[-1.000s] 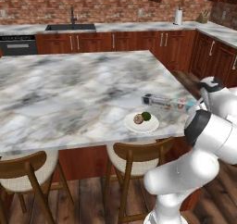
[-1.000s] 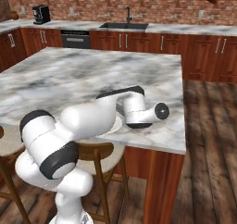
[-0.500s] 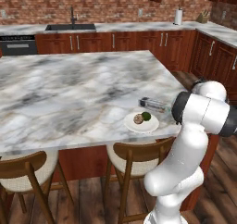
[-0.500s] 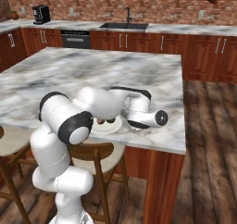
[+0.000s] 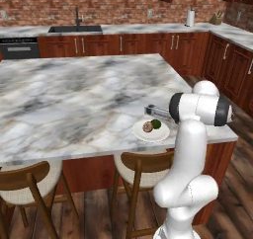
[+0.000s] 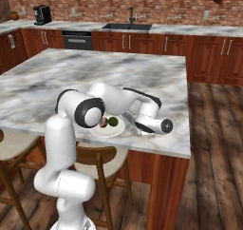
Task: Retrieve the tupperware and aluminum foil from the cabinet and place them on the dining counter near the plate with lime and mushroom to prepare for storing leftovers.
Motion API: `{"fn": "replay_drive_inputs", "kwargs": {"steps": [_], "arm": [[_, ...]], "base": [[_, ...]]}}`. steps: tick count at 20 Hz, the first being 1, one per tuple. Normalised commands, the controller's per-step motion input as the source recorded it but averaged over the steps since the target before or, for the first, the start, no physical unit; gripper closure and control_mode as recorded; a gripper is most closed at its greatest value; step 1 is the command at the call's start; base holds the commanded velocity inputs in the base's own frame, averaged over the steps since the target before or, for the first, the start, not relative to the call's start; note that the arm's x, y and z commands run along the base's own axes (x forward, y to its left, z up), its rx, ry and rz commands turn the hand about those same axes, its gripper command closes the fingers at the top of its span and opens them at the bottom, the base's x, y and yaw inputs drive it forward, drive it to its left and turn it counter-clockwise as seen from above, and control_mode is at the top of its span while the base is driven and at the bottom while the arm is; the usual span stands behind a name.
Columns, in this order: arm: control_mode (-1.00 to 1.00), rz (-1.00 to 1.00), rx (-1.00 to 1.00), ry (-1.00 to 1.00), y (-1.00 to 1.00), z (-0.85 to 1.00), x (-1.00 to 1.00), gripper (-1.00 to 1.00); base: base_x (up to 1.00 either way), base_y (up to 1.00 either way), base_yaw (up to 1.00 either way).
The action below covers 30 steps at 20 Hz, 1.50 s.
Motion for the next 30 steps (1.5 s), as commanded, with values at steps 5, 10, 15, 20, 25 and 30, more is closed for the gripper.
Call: {"fn": "replay_drive_inputs", "kwargs": {"steps": [5, 10, 15, 20, 25, 30], "arm": [[-1.00, 0.00, 0.00, -0.03, 0.00, -0.55, 0.30, -1.00], [-1.00, 0.00, 0.00, -0.13, 0.09, 0.34, -0.09, -1.00], [-1.00, -0.02, -0.19, -0.18, 0.47, 1.00, -0.43, -1.00], [-1.00, -0.11, -0.35, -0.01, 0.64, 0.99, -0.67, -1.00], [-1.00, -0.05, -0.35, -0.01, 0.71, 1.00, -1.00, -1.00], [-1.00, 0.00, -0.35, 0.00, 0.60, 1.00, -1.00, -1.00]], "base": [[0.00, 0.00, 0.00], [0.00, 0.00, 0.00], [0.00, 0.00, 0.00], [0.00, 0.00, 0.00], [0.00, 0.00, 0.00], [0.00, 0.00, 0.00]]}}
